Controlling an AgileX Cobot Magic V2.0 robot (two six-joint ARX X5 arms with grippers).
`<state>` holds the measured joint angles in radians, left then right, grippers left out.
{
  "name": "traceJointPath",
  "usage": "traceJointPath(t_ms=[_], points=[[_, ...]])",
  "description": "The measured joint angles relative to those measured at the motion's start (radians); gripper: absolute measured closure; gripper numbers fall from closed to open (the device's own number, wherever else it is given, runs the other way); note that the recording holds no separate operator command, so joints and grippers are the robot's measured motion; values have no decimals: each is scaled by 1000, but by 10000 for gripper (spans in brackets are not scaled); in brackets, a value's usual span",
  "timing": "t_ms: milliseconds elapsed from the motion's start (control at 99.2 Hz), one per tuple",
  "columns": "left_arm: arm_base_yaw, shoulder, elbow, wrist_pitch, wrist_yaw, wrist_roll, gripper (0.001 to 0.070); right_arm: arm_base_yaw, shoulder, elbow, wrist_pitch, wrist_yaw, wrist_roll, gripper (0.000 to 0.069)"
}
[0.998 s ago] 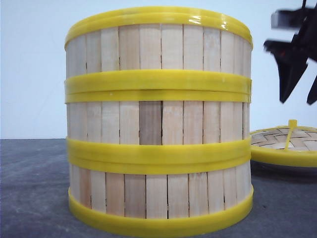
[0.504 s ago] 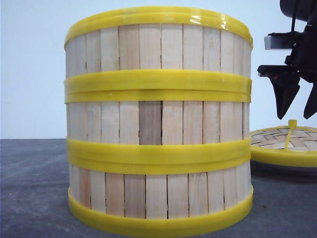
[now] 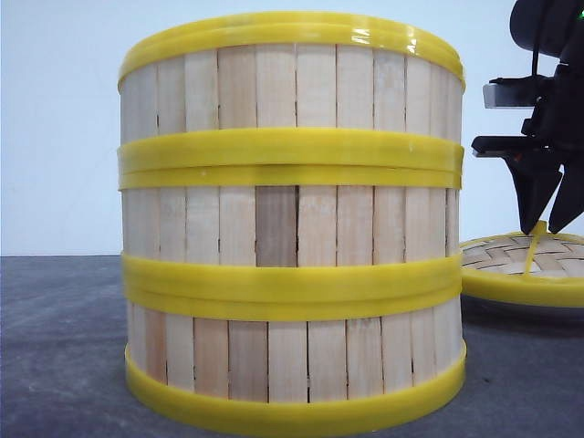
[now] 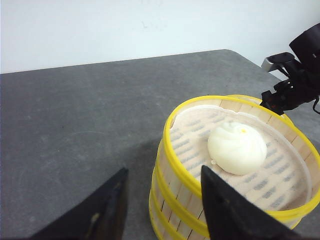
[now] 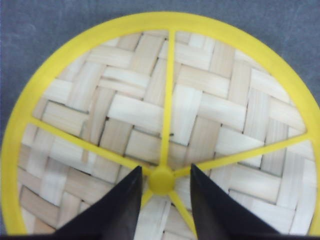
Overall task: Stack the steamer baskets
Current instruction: 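Grasp the woven bamboo lid's yellow center hub with the right gripper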
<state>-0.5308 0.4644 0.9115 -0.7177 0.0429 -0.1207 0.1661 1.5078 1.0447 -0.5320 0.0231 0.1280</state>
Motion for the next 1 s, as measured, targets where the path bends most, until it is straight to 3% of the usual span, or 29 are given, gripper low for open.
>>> traceJointPath(t_ms=[232,726,998], points=[[0,0,0,0,0,0,443,0,0,0,5,0,0,603],[0,0,0,1,0,0,443,0,27,16,12,-9,0,634],[0,0,0,1,0,0,443,-2,-57,18,-67,-21,-2,635]])
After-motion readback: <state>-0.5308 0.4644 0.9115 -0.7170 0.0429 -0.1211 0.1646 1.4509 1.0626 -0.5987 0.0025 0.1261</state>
